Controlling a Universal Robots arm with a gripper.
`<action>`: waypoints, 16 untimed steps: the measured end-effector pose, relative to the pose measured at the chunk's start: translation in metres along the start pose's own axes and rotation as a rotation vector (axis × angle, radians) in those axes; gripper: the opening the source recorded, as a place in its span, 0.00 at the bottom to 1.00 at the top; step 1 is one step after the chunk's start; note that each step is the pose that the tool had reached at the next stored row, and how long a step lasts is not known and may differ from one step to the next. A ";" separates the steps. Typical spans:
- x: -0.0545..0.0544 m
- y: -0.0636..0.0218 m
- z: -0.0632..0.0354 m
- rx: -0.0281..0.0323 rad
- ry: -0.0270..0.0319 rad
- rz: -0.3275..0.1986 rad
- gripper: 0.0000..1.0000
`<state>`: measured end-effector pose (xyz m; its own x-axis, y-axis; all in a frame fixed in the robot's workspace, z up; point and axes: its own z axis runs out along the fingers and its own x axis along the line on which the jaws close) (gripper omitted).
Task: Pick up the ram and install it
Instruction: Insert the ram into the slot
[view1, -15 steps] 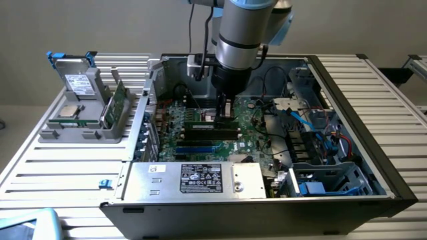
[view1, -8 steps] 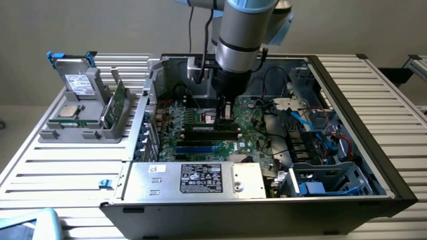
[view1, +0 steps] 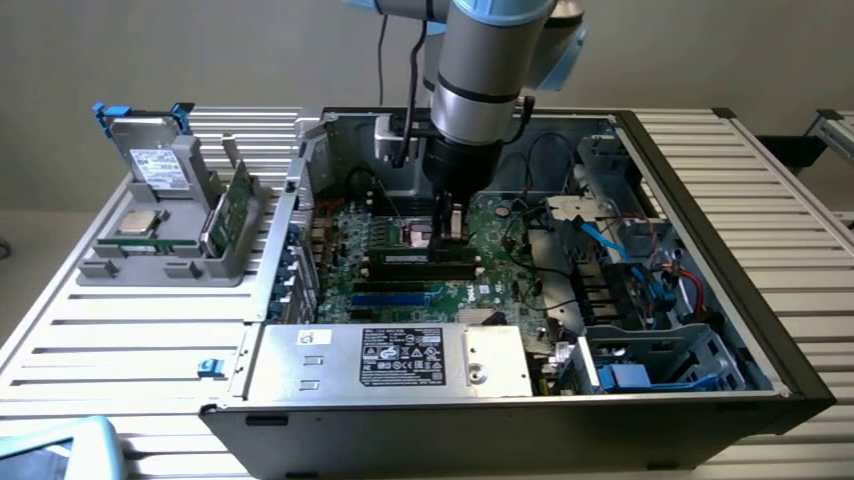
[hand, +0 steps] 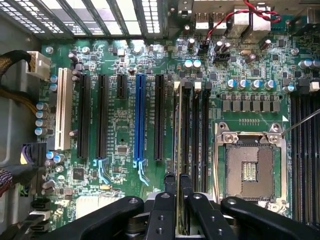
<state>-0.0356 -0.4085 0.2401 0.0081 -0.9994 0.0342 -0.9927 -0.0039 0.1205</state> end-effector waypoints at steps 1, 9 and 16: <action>0.000 -0.0001 0.0006 0.0000 0.0021 0.000 0.15; -0.003 -0.0006 0.0049 -0.0001 0.0072 0.001 0.15; -0.004 -0.0010 0.0084 -0.0001 0.0073 0.001 0.15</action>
<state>-0.0356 -0.4051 0.2316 0.0081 -0.9991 0.0416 -0.9927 -0.0031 0.1206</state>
